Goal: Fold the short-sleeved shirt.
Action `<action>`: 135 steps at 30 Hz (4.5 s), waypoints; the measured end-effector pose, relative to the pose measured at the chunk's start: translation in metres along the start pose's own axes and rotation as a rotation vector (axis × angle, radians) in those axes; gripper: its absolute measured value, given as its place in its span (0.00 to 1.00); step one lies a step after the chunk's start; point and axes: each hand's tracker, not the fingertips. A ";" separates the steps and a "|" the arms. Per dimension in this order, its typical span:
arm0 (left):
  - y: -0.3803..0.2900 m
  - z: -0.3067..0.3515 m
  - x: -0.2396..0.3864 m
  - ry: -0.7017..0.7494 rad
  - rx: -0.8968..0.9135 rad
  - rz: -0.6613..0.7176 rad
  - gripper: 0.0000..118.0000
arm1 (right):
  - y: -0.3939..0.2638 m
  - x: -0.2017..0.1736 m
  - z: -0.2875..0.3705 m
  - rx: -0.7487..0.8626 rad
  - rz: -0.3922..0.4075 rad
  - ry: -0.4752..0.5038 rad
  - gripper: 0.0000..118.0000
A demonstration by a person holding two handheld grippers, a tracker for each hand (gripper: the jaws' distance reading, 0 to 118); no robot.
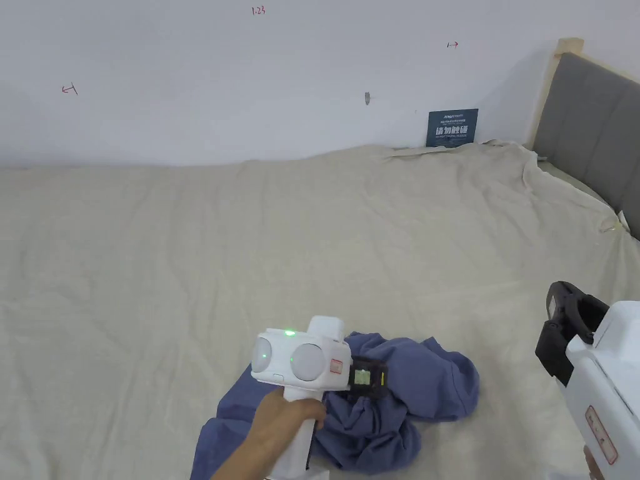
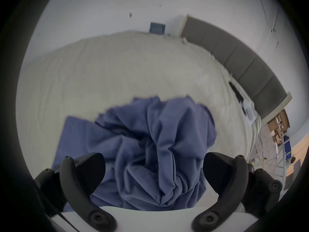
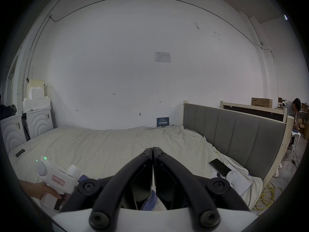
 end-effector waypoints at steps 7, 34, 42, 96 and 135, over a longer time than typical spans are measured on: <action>0.024 0.085 -0.026 0.055 0.343 0.037 1.00 | 0.005 -0.009 -0.004 0.021 -0.001 0.024 0.00; -0.056 0.210 -0.078 0.566 0.859 -0.081 0.00 | 0.005 -0.031 -0.009 0.057 0.001 0.059 0.00; -0.064 0.205 -0.082 0.605 0.842 -0.070 0.00 | 0.006 -0.036 -0.006 0.055 0.004 0.061 0.00; -0.111 0.077 -0.110 0.301 -0.089 0.234 0.00 | -0.037 -0.025 -0.060 -0.133 0.006 0.083 0.00; -0.102 0.100 -0.117 0.224 -0.006 0.282 0.00 | -0.175 -0.012 -0.200 -0.772 -0.008 0.232 0.03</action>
